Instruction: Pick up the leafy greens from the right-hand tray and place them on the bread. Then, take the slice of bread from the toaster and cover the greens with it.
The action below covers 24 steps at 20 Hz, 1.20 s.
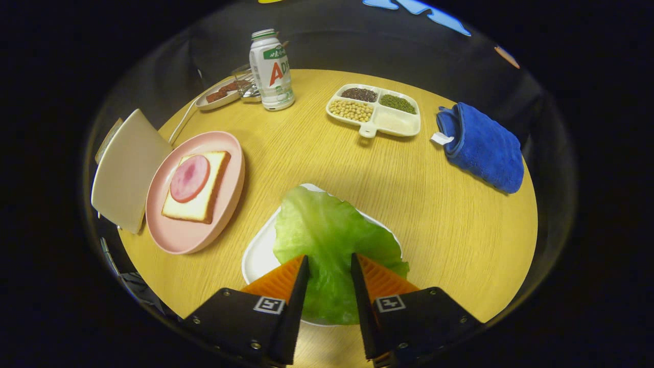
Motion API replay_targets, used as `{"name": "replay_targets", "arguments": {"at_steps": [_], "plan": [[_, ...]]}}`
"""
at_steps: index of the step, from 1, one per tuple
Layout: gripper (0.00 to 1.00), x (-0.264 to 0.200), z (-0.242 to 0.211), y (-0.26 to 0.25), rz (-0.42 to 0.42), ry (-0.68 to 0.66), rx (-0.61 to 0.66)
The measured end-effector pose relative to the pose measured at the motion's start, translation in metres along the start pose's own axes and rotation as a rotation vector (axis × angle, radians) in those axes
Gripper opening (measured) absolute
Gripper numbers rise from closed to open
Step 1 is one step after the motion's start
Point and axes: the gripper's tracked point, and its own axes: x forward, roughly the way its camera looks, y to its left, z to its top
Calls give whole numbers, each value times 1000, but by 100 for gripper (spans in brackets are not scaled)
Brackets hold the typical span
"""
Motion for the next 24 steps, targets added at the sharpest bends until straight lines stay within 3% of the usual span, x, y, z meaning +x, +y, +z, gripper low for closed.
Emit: {"name": "replay_targets", "arguments": {"at_steps": [2,4,5,24], "plan": [[23,-1,-1,0,4,9,-12],[24,1,4,-3,-2,-28,4],[1,-2,5,-2,-5,-26,-3],[1,-90,47,18,111,-207,-13]]}}
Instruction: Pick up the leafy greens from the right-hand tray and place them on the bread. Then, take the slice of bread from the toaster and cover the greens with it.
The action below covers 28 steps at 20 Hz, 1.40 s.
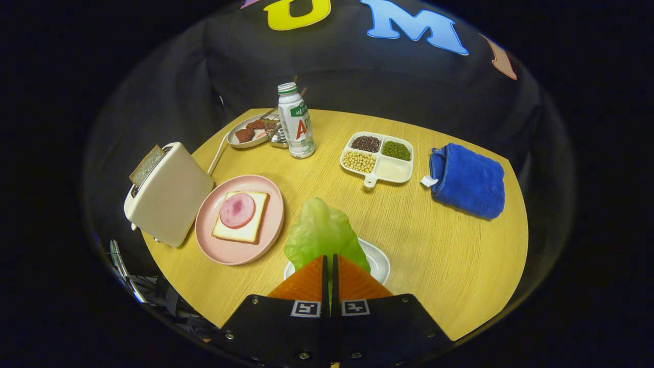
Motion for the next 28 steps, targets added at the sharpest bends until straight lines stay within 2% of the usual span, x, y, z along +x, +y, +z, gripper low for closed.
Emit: {"name": "replay_targets", "arguments": {"at_steps": [7,14,22,28], "plan": [[1,-11,20,34,28,-52,-64],[1,2,28,97,122,-38,-144],[1,44,39,149,167,1,-168],[1,83,41,166,140,32,-199]]}}
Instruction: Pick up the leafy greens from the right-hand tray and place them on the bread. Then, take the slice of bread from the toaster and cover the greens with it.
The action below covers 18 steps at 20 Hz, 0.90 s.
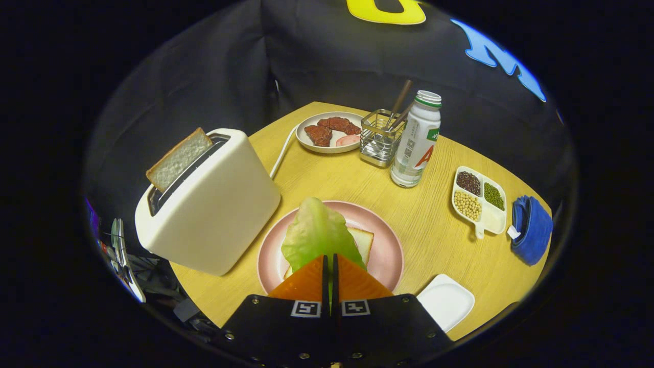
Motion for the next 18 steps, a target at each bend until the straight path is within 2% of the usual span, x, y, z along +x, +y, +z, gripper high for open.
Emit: {"name": "replay_targets", "arguments": {"at_steps": [6,9,10,11,13,18], "plan": [[1,20,-2,0,-12,11,0],[4,20,-2,2,2,1,16],[17,19,-1,3,11,-7,23],[24,14,3,2,14,-23,30],[31,3,12,1,14,-89,38],[32,-46,26,12,1,-330,37]]}}
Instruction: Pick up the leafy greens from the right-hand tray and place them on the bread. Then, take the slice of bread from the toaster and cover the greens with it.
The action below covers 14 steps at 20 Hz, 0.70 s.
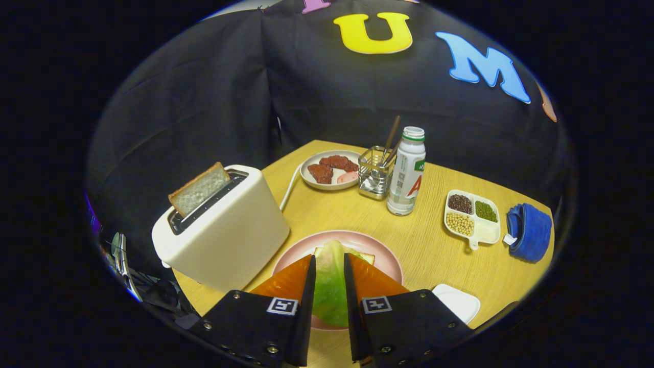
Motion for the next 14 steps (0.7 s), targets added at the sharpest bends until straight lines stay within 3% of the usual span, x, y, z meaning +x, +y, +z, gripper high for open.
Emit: {"name": "replay_targets", "arguments": {"at_steps": [6,10,14], "plan": [[31,-46,7,36,-31,-241,-26],[31,-68,13,52,-127,-419,-41],[31,-75,6,92,-124,-489,-49]]}}
